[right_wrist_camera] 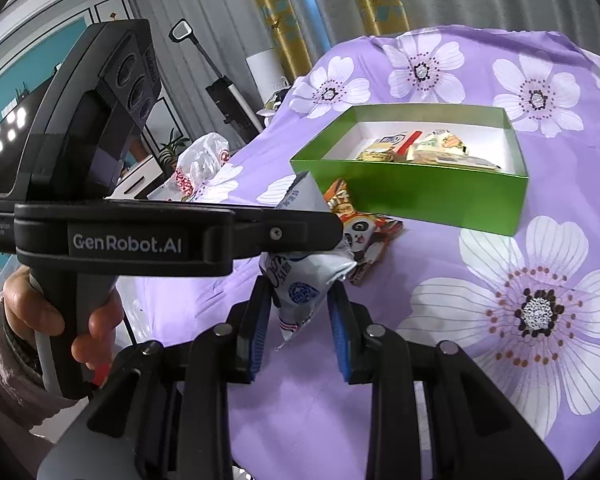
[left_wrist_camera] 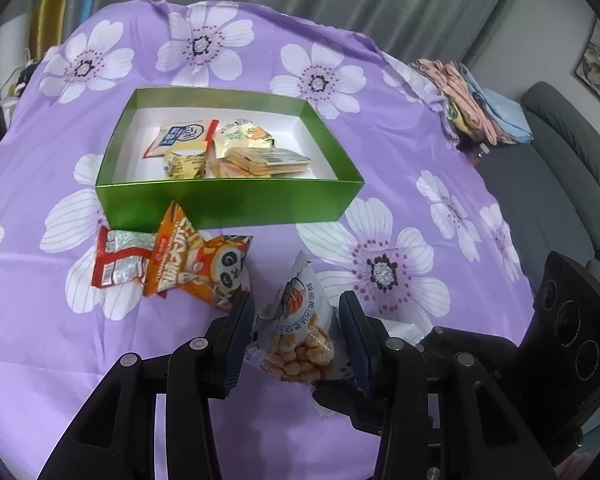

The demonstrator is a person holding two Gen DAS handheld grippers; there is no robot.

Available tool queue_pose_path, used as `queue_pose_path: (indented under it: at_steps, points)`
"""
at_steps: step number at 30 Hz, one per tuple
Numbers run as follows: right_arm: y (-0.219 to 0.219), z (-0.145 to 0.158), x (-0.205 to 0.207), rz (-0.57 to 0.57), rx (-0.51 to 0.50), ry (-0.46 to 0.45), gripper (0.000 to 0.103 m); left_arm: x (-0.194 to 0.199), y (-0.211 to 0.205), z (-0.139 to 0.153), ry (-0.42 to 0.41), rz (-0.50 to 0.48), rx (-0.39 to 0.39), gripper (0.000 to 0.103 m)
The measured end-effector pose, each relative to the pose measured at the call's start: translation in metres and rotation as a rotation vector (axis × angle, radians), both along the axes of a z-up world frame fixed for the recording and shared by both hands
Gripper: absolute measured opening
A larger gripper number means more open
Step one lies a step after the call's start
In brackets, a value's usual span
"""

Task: Organize snacks
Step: 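Carry the silver peanut bag over the green box and lower it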

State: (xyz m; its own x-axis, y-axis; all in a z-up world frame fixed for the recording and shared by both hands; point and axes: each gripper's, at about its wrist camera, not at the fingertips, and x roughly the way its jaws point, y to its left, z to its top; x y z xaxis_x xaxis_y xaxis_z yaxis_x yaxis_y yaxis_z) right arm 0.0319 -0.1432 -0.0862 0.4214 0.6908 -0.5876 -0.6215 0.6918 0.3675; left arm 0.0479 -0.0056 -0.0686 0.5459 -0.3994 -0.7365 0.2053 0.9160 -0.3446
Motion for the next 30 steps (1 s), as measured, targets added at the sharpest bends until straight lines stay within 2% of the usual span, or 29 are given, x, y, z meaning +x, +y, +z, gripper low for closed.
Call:
queue_pose_path:
  at_steps: [16, 30]
  points:
    - [-0.005, 0.001, 0.010, -0.010, 0.030, -0.015, 0.029, 0.017, -0.006, 0.006, -0.007, -0.014, 0.027, 0.045]
    - [0.004, 0.012, 0.055, -0.027, 0.042, -0.059, 0.029, 0.061, 0.004, 0.022, -0.055, -0.008, 0.031, 0.045]
